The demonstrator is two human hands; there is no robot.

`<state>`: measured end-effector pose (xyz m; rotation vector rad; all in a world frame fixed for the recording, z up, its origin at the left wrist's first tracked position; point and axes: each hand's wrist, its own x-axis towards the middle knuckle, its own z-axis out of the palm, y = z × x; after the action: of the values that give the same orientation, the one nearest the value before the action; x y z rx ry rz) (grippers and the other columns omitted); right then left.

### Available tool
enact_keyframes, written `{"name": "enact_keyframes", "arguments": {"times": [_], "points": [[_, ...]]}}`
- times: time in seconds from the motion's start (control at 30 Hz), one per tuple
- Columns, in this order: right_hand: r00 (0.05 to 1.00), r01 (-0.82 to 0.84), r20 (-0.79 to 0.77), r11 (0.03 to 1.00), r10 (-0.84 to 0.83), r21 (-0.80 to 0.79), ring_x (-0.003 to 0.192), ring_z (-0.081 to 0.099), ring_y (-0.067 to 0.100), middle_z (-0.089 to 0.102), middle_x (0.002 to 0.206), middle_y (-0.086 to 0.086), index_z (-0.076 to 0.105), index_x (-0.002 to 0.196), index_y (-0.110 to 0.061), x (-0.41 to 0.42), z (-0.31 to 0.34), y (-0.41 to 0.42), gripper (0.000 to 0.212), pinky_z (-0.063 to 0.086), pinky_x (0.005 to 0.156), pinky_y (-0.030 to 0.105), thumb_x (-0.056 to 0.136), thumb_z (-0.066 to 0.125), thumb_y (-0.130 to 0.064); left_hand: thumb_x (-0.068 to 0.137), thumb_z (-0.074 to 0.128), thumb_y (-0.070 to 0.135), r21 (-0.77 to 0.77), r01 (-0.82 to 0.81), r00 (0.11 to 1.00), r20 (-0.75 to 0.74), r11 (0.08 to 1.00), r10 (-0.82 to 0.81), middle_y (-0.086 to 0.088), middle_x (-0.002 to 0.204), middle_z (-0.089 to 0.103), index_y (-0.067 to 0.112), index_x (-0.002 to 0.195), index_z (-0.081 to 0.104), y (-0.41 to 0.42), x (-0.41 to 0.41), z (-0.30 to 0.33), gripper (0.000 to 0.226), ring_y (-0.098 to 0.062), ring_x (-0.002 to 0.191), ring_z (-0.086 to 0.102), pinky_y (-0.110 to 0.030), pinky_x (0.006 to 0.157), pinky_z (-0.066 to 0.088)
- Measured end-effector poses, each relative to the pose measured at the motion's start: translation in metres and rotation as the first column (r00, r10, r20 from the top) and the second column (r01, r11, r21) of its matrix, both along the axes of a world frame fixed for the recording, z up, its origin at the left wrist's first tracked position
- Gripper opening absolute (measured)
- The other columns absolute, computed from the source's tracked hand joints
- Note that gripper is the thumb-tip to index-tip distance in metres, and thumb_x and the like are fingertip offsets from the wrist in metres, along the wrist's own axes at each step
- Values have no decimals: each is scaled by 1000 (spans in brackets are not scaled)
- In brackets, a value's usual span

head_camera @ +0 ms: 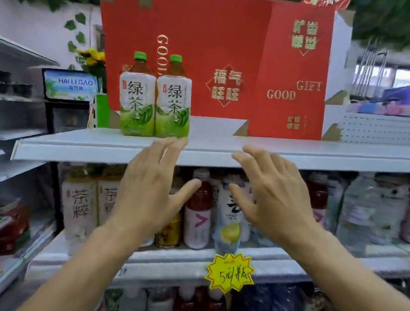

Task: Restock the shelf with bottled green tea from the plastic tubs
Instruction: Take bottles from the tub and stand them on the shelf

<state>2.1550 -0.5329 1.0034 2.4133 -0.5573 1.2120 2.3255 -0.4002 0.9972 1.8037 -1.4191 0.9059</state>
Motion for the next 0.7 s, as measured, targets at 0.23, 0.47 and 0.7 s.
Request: {"name": "enact_keyframes", "arguments": {"times": [0.23,0.47,0.7], "points": [[995,100,22,992,-102,79,111,59,28,61,125,8,55,133,-12,-178,-76,-2,52,51,84,41,89,54,-40,89,64,44,-37,135,988,-69,990,-137,-9,124,60,12,147,41,-15,-153,-73,70,-30,108,63,-42,72,57],[969,246,-68,933,-236,262,113,55,30,57,128,8,52,134,-12,-357,-143,-13,57,52,81,42,84,59,-37,92,47,58,217,229,967,-158,949,-198,-10,128,59,11,148,41,-66,-313,-143,74,-31,113,59,-44,79,57],[910,416,-177,823,-376,386,110,59,33,58,127,11,51,136,-9,-499,-194,-51,61,54,77,41,83,74,-30,94,57,53,363,391,913,-270,846,-306,0,138,44,20,152,34,-129,-445,-190,70,-23,123,49,-39,89,48]]}}
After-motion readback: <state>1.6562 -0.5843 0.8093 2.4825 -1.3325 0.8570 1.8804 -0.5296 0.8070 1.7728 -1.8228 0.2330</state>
